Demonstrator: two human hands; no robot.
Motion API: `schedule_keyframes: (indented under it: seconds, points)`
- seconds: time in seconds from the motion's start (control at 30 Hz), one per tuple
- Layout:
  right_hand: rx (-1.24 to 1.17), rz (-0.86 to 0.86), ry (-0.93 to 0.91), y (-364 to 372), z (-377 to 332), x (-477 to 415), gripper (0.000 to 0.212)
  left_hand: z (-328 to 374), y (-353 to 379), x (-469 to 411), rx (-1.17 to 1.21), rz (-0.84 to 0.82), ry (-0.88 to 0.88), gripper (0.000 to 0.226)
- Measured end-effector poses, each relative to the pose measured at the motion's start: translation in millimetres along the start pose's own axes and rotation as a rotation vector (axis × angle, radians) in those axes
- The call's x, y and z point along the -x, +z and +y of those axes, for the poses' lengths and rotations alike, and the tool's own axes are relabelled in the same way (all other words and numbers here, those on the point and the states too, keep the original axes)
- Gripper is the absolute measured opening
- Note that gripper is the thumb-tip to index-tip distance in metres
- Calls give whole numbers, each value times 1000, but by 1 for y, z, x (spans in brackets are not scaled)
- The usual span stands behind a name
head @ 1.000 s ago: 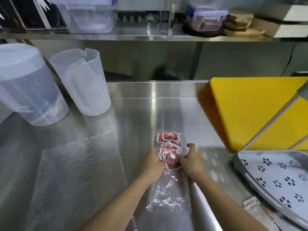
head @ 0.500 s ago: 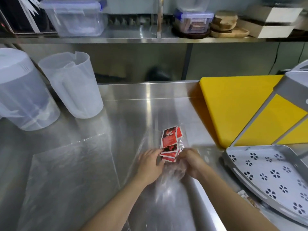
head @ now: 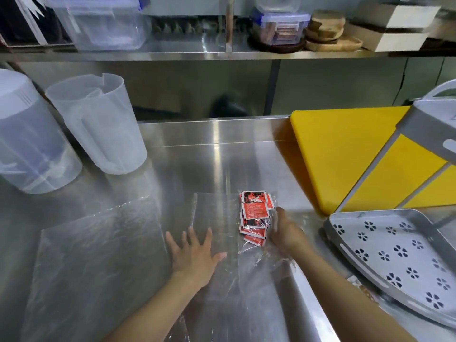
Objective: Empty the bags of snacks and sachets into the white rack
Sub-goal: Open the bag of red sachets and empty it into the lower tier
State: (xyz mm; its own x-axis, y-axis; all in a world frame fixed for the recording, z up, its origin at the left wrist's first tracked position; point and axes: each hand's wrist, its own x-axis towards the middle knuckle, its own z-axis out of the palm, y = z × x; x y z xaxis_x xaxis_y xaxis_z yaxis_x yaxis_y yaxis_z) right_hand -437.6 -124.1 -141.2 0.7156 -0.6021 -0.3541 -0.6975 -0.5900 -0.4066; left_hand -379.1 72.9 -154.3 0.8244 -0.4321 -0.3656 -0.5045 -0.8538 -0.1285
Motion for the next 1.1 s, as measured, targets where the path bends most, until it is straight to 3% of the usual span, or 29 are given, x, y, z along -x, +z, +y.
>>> schedule_keyframes:
  seconds: [0.1, 0.17, 0.27, 0.4, 0.57, 0.67, 0.8, 0.9, 1.0, 1.1]
  points:
    - [246, 120, -119, -1, -5, 2, 57, -5, -13, 4, -89, -86, -65, 70]
    - [233, 211, -277, -1, -12, 4, 54, -1, -22, 5, -147, 32, -21, 59]
    - [118, 119, -366, 8, -25, 9, 53, 13, -18, -1, 31, 299, 160, 48]
    - [165, 5, -329, 38, -34, 18, 70, 20, 19, -15, 228, 338, 283, 59]
    - [245, -99, -200, 59, -40, 34, 90, -1, 40, -19, 318, 300, 317, 49]
    - [317, -66, -173, 65, -43, 39, 83, -11, 38, -19, 259, 225, 344, 64]
    - [286, 108, -243, 63, -36, 30, 46, -21, 35, -19, 170, 214, 339, 62]
    - [-91, 165, -313, 42, -23, 29, 27, -28, 32, -17, 198, 175, 327, 60]
    - [-725, 56, -111, 23, -3, 21, 12, -41, 34, -17, 224, 144, 318, 56]
    - [-1051, -40, 68, 11, 22, 18, 10, -57, 44, -22, 227, 233, 314, 56]
